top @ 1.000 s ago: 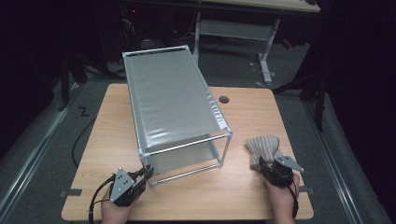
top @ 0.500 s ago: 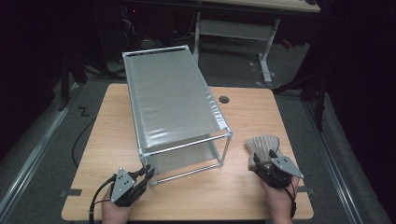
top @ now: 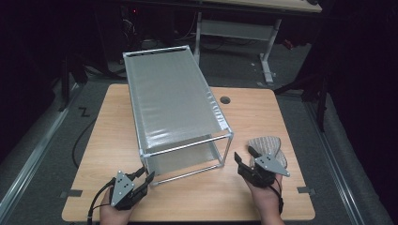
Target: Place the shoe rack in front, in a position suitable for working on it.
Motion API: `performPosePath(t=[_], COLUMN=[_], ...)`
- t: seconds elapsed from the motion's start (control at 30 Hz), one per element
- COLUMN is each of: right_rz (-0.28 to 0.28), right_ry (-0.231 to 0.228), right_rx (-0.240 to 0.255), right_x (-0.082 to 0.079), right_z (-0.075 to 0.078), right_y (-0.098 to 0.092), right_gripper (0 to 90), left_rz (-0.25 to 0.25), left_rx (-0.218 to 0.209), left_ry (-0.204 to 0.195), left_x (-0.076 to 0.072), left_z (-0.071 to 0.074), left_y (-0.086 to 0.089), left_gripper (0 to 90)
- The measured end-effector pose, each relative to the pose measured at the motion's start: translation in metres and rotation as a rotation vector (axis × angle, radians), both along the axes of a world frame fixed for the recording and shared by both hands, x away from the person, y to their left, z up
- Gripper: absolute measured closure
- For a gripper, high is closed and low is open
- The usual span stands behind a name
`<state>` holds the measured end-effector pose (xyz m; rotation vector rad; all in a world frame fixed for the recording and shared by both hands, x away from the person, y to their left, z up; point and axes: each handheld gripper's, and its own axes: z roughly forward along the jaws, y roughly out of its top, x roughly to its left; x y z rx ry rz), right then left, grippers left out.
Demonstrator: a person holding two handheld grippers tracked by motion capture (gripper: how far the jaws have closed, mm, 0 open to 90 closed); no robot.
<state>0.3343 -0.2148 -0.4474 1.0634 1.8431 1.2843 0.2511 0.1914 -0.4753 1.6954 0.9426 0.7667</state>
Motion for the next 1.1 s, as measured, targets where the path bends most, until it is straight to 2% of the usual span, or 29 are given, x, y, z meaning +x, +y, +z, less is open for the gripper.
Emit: performPosePath(t=[0.13, 0.3, 0.47, 0.53, 0.77, 0.97, 1.1], right_rz=[0.04, 0.043, 0.059, 0.066, 0.08, 0.067, 0.067], right_ry=[-0.013, -0.011, 0.007, 0.012, 0.011, 0.007, 0.013], right_rx=[-0.008, -0.019, 0.013, 0.028, 0.006, -0.009, -0.011], right_x=[0.0, 0.002, 0.007, 0.009, 0.013, 0.013, 0.014], right_z=[0.003, 0.001, 0.0, 0.0, -0.003, -0.002, -0.001], right_y=[0.013, 0.023, 0.024, 0.025, 0.034, 0.038, 0.037], right_gripper=[43.4, 49.1, 56.2, 58.0, 64.6, 78.7, 79.8], left_rz=[0.005, -0.003, -0.011, -0.01, 0.001, 0.001, 0.0], left_rx=[0.001, 0.019, 0.044, 0.043, 0.047, 0.053, 0.054], left_ry=[-0.009, 0.008, 0.011, 0.013, 0.01, 0.009, 0.008], left_x=[-0.004, -0.007, -0.011, -0.012, -0.013, -0.014, -0.014], left_z=[0.001, -0.001, -0.002, -0.002, -0.002, -0.003, -0.003], left_y=[0.003, 0.003, 0.002, 0.002, 0.001, 0.001, 0.001], left_gripper=[65.2, 71.3, 77.6, 77.9, 78.5, 78.4, 78.5])
